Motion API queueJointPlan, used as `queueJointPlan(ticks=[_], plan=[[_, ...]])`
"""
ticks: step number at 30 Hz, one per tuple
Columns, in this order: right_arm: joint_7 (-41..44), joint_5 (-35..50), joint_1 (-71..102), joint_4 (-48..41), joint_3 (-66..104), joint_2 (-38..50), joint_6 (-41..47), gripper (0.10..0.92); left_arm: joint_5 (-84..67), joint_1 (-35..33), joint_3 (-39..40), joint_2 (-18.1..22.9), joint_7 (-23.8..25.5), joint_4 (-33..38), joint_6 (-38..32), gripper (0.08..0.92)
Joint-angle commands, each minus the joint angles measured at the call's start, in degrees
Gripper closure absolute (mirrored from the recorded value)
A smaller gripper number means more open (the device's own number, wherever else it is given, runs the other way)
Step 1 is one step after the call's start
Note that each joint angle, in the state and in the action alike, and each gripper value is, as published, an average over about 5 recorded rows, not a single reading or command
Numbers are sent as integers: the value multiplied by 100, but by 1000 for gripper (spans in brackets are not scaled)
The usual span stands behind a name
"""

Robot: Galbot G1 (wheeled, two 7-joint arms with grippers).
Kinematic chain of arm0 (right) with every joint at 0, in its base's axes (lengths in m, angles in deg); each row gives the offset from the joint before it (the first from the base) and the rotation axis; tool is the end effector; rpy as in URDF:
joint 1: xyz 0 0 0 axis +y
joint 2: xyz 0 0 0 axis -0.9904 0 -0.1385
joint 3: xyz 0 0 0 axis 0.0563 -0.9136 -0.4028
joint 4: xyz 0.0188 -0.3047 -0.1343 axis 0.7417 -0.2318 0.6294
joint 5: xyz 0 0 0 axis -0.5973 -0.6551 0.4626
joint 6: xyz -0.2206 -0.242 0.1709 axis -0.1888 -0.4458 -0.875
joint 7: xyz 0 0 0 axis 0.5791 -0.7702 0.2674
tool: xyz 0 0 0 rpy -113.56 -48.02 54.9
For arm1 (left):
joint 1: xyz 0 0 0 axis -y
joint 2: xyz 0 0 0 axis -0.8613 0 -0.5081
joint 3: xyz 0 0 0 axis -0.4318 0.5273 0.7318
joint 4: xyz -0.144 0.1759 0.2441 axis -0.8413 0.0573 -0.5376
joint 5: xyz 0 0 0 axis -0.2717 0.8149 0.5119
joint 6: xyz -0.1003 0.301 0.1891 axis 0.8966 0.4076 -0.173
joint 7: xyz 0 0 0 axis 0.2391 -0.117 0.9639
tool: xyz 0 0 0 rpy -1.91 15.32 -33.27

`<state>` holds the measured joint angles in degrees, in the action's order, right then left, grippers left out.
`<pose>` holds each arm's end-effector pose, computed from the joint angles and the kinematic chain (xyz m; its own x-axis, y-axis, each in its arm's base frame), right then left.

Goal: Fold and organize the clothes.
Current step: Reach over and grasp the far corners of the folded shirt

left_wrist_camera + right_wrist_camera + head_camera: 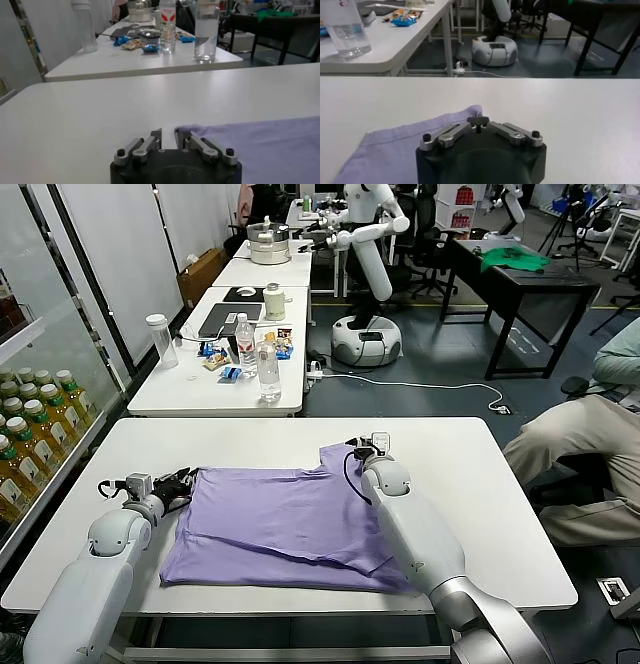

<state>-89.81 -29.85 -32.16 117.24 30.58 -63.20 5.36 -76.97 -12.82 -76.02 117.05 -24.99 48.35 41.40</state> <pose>0.5679 0.0890 -0.2779 -0.8963 -0.0490 0.4408 -0.0535 0.9986 0.0021 0.4554 0.1815 -0.2947 -0.8944 0.0878 0.4386 0.1169 0.9924 0.0396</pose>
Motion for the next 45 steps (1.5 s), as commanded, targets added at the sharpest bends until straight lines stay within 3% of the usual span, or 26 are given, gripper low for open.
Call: queueJointPlan(ticks=[1, 14, 21, 23, 27, 45], plan=[[-20, -15, -5, 114, 2, 15, -17, 830, -6, 37, -5, 7, 4, 7, -14, 598], [90, -42, -61, -184, 30, -48, -44, 459, -2, 52, 23, 51, 1, -69, -18, 219], [70, -20, -114, -352, 38, -96, -32, 261, 2, 63, 45, 71, 39, -82, -9, 178], [70, 12, -107, -346, 36, -94, -13, 243, 1, 62, 48, 80, 57, -81, -12, 180], [77, 70, -85, -306, 26, -80, 22, 328, -6, 60, 40, 83, 59, -69, -22, 252], [127, 53, -39, -263, 7, -65, 4, 845, -39, 44, 22, 88, 102, -34, -36, 771]])
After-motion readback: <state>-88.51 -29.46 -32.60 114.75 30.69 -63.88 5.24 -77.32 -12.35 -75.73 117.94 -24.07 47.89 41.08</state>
